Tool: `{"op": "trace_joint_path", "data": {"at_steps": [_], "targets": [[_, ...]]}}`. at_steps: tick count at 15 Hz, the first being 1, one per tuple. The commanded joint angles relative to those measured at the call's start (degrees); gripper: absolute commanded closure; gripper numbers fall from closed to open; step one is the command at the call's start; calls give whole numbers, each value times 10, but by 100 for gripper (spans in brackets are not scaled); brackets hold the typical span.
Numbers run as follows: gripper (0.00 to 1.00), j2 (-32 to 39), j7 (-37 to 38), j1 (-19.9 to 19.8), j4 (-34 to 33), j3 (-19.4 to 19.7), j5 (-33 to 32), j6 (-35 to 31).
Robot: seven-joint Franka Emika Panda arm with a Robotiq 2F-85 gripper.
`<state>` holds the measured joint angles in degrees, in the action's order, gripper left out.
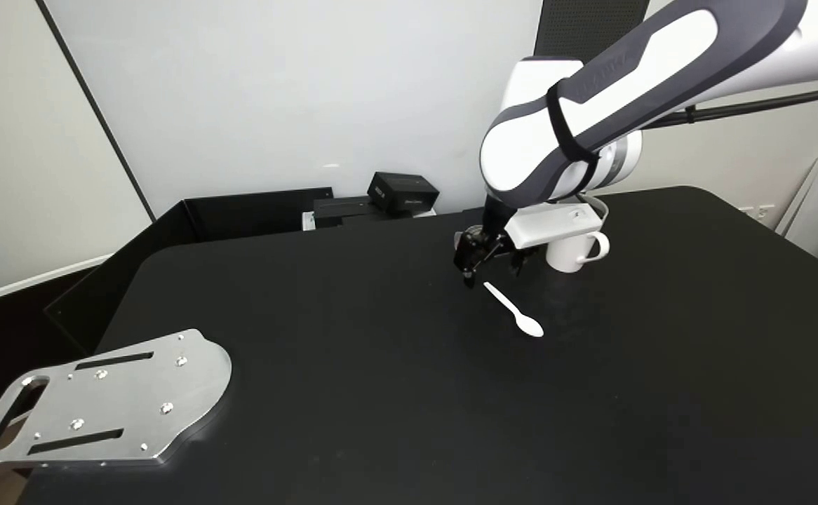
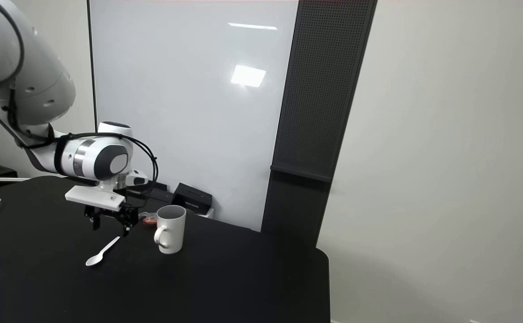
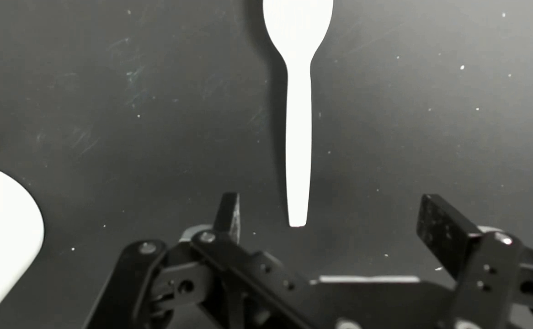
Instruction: Place the spoon inside the mug
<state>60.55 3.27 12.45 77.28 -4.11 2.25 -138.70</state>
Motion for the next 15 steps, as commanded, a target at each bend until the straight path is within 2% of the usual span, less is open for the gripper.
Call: {"op": "trace_joint_path", "data": {"at_steps": [1,15], "targets": [[0,15,7,-8,-19,-9,5,-12],[0,32,7,-8,-23,-7,2,-22]]}}
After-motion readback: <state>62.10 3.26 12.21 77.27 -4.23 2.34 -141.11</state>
